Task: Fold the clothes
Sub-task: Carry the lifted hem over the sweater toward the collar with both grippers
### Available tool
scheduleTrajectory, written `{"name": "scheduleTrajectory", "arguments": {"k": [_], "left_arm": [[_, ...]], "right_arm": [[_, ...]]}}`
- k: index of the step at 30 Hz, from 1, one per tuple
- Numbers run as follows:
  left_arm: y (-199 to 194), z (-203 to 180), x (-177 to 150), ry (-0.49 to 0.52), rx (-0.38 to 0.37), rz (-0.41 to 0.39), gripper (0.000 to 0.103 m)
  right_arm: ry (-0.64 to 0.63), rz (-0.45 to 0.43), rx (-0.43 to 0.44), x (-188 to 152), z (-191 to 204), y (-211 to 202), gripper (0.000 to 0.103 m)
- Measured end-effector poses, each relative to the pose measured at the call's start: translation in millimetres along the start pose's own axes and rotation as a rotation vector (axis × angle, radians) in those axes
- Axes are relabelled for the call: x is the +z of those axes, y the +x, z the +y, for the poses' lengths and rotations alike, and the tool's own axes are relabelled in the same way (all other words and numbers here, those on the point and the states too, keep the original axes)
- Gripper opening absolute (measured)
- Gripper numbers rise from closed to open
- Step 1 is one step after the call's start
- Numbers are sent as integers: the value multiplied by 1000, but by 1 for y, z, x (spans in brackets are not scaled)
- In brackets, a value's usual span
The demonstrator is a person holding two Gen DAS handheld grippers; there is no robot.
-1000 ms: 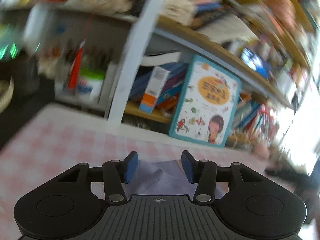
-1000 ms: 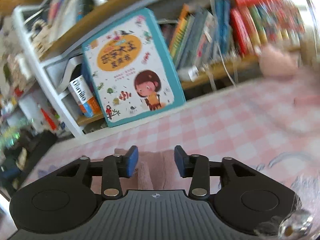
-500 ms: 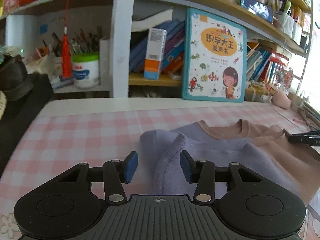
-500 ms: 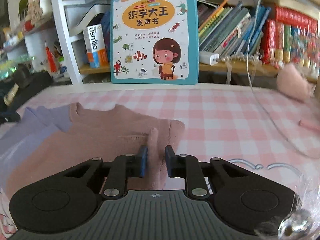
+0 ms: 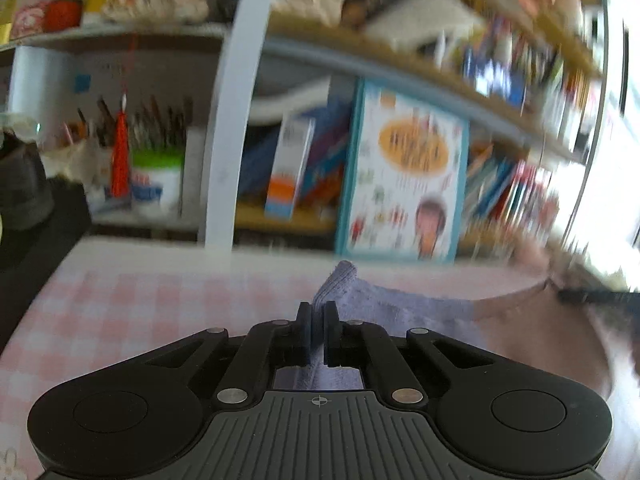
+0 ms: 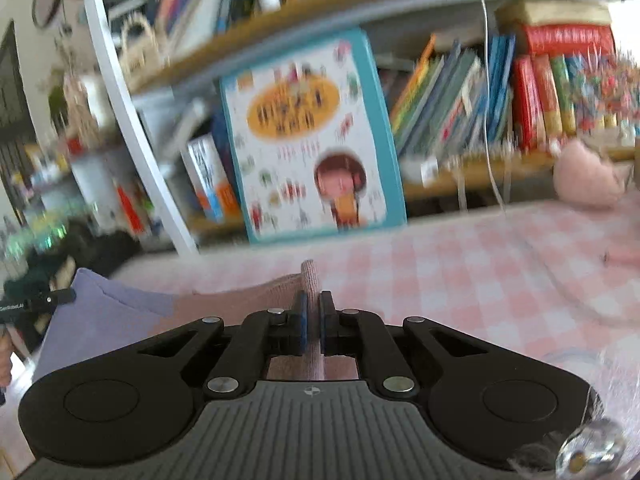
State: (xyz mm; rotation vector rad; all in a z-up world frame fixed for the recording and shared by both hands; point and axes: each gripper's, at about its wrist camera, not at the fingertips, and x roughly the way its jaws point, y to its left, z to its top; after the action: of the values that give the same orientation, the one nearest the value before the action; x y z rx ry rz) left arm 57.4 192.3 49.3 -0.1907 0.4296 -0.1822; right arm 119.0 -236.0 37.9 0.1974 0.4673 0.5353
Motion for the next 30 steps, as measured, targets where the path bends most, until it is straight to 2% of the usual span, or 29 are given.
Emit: {"name": "scheduleTrajectory", "arguments": {"k": [3, 8, 11, 18, 26, 30], "left_arm": [[22, 11, 2, -37, 10, 42, 4], [64, 23, -23, -58, 56, 165, 4], [70, 26, -33, -53, 72, 188, 5], [61, 24, -34, -48, 83, 165, 13], [20, 21, -29, -70, 72, 48, 20], [12, 26, -32, -111, 41, 31, 21]], "right_arm": [[9, 11, -13, 8, -3, 15, 5], [41, 173, -83, -19, -24, 63, 5], [94, 169, -54, -27, -34, 65, 5], [175, 155, -30, -30, -43, 57, 6], [181, 154, -43, -32, -46, 52, 12], [182, 153, -55, -31, -47, 52, 15]]}}
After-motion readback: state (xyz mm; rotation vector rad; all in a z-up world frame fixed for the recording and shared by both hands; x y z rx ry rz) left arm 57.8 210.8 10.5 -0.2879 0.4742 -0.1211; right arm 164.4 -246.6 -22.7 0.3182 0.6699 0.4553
